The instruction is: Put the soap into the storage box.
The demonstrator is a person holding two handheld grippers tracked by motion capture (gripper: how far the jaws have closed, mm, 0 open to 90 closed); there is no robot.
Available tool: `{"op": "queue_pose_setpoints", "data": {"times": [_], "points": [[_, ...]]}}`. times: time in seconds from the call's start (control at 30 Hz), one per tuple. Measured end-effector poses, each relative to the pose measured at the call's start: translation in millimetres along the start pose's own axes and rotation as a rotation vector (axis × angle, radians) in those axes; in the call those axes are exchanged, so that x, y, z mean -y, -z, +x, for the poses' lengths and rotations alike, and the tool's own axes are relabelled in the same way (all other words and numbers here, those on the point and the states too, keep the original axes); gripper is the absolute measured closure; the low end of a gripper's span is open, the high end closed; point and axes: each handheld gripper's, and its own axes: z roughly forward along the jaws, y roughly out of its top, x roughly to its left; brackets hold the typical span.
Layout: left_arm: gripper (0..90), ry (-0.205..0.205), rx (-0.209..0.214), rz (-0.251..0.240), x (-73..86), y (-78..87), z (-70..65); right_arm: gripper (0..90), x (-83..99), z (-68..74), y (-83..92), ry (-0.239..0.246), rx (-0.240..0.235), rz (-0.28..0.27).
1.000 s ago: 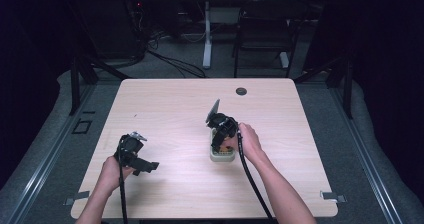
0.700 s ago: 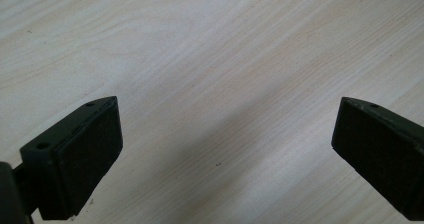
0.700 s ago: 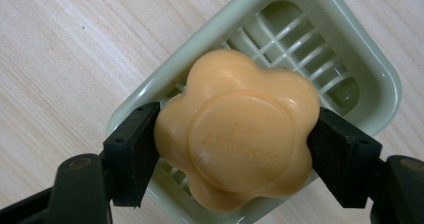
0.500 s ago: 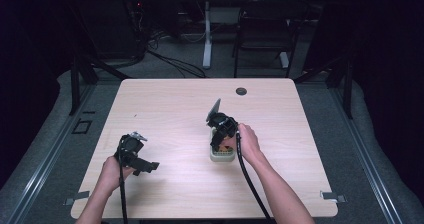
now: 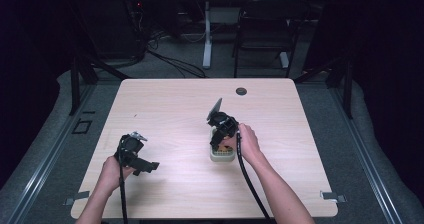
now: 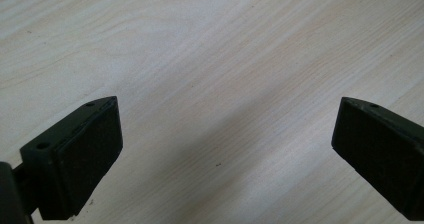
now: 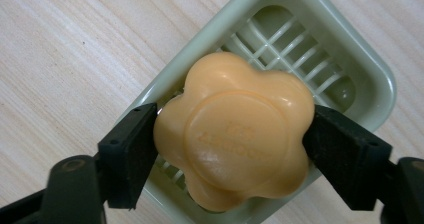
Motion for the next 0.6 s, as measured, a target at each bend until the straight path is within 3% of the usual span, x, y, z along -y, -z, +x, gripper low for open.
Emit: {"op": "queue_pose_setpoints", "data": {"times": [0.33, 0.6], "points": [[0.0, 0.003, 0.000, -0.004, 0.2, 0.1, 0.5, 12.8, 4.4, -1.1, 12.1, 0.001, -0.002, -0.028], [0.0, -0.001, -0.003, -0.001, 0.0, 0.6, 0.2, 6.3, 11.7, 2.5, 27.4, 0.034, -0.016, -0.061]]}}
